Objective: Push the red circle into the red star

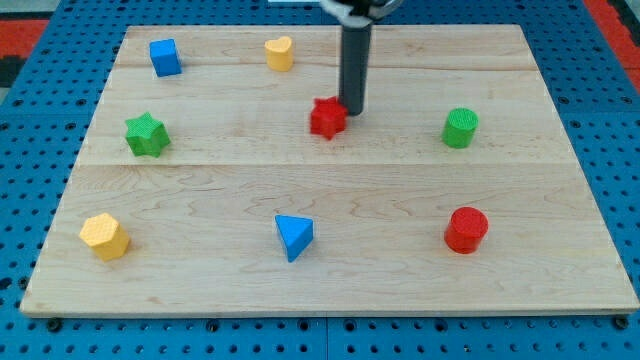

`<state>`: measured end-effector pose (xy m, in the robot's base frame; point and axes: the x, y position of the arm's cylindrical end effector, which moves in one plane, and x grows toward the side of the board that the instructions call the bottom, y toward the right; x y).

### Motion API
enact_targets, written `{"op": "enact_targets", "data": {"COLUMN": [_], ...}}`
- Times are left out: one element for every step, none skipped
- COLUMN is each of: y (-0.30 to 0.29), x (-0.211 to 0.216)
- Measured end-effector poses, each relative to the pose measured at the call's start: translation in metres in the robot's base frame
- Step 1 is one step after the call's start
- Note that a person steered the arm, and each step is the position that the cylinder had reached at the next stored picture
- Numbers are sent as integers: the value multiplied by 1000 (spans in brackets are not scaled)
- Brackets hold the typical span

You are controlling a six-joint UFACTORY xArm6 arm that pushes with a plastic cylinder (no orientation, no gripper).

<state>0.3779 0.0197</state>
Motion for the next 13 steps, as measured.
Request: {"op": "enact_targets", "data": {"y": [17,88,167,210,167,85,41,52,118,112,60,27,3], "x": [6,32,93,160,184,171,136,110,110,96,93,93,81]}}
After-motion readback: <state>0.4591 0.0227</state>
